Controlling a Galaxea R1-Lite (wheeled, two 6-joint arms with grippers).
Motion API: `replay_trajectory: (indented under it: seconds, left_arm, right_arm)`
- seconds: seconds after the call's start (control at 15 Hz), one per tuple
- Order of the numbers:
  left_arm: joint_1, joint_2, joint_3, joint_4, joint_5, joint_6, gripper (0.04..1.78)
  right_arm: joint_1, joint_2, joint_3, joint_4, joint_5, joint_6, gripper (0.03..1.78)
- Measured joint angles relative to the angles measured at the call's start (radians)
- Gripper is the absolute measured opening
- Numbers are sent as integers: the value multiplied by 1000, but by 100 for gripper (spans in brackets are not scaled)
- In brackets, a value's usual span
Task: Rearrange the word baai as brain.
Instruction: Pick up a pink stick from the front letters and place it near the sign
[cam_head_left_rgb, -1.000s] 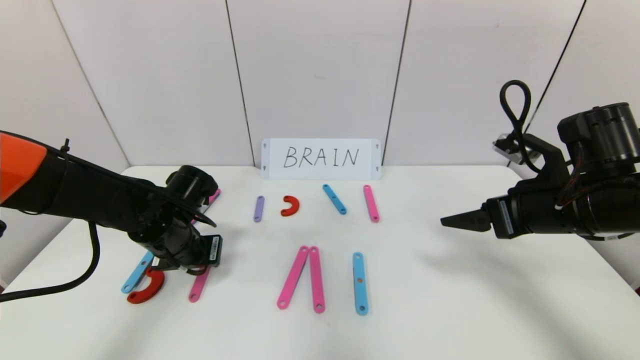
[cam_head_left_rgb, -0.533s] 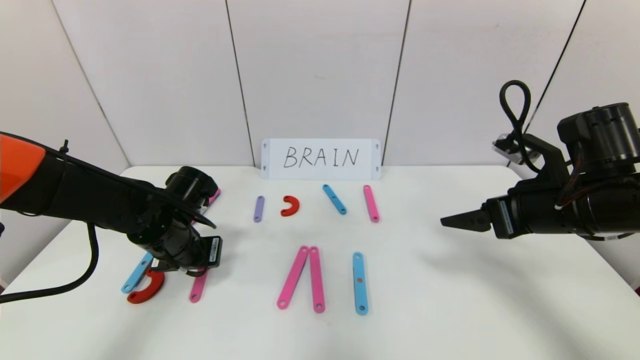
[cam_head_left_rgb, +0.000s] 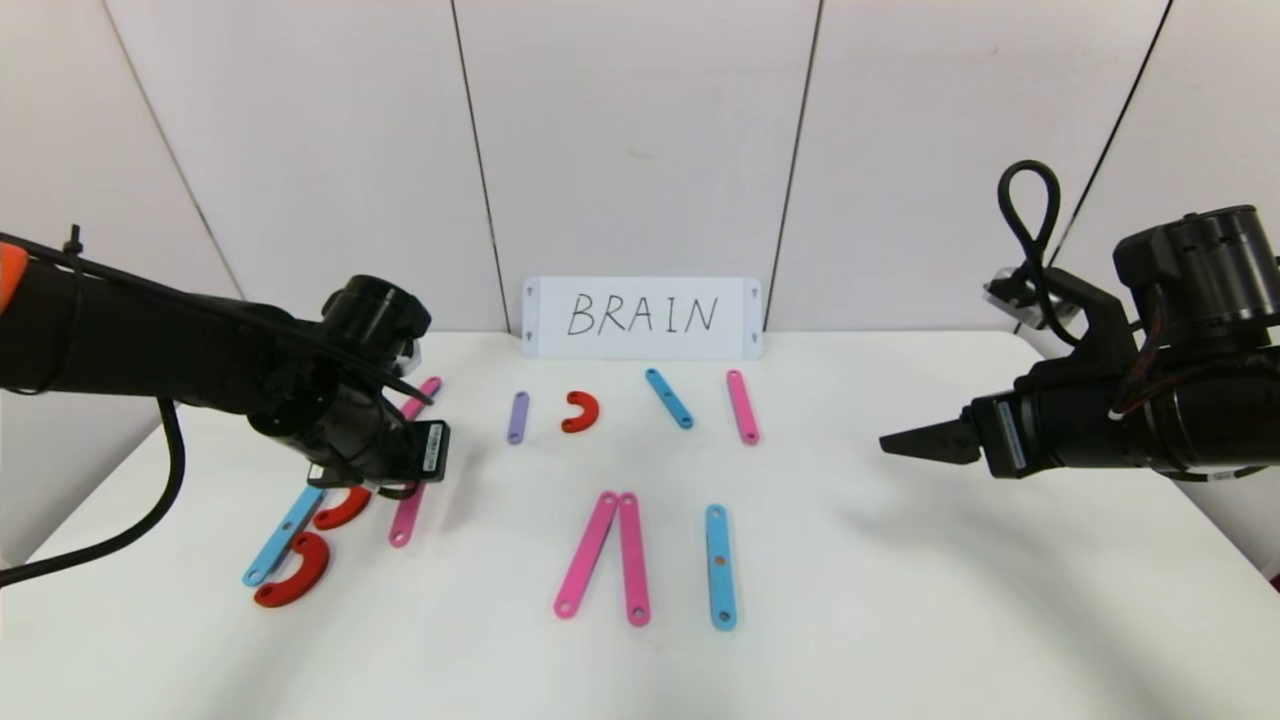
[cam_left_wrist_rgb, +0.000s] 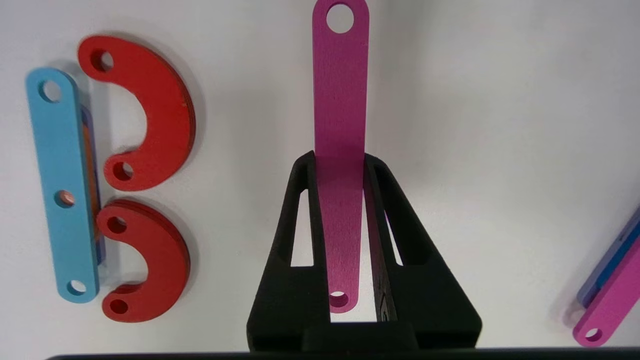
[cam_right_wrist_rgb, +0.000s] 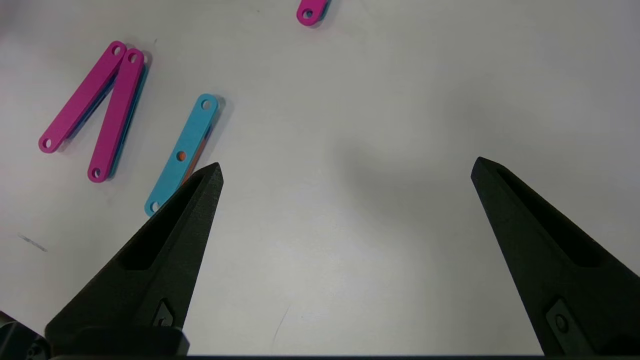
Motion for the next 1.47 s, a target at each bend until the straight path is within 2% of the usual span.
replay_trajectory:
  seconds: [0.2,0.47,0.8,0.93,1.13,1.47]
  left_arm:
    - [-22,6,-157,106,8,2,27]
    - [-92,61,-391,232,38,-21,27]
    - [-172,210,-669,319,93,-76,27]
    - [-214,274,-728,291,127,-90,27]
    - [-254,348,-747,181,136,-127,27]
    - [-300,437,-750,18,144,-256,27]
  right_arm:
    - [-3,-1,0,0,-3,1,174]
    - [-15,-15,-3,0,-4,11,174]
    - [-30,-40,-3,0,-5,14,174]
    - [-36,-50,-1,0,-6,14,174]
    - [-40,-56,1,-10,-11,14,174]
    - [-46,-58,40,-120,-13,13,174]
